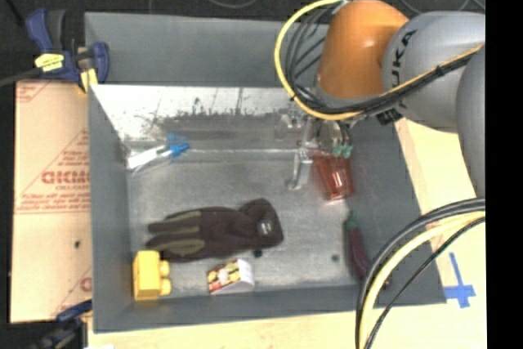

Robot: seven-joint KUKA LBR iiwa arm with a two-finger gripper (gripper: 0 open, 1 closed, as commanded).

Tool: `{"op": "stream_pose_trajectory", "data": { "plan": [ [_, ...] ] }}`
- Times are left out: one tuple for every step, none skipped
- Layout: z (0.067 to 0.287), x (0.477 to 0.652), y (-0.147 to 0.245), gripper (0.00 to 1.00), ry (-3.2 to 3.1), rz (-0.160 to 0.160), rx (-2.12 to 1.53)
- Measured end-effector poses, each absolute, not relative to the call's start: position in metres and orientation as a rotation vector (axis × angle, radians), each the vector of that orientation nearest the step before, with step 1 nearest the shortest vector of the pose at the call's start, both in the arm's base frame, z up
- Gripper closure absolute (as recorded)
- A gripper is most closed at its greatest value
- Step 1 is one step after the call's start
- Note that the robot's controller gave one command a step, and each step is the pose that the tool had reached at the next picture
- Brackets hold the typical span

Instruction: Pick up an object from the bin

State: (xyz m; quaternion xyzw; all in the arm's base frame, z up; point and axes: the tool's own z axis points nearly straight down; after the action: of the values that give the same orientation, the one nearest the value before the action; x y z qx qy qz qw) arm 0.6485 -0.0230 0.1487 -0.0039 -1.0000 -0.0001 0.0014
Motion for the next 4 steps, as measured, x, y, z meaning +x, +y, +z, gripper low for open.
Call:
{"op": "stream_pose_trajectory", "data": {
  "plan": [
    [0.154, 0.65, -0.023, 0.0, -3.146, 0.0, -0.012],
    [0.15, 0.607, -0.011, 0.0, -3.147, 0.0, -0.027],
    [0.104, 0.605, 0.015, 0.0, -3.153, 0.0, -0.001],
    [0.074, 0.604, 0.064, 1.0, -3.15, -0.002, 0.013]
  ]
}}
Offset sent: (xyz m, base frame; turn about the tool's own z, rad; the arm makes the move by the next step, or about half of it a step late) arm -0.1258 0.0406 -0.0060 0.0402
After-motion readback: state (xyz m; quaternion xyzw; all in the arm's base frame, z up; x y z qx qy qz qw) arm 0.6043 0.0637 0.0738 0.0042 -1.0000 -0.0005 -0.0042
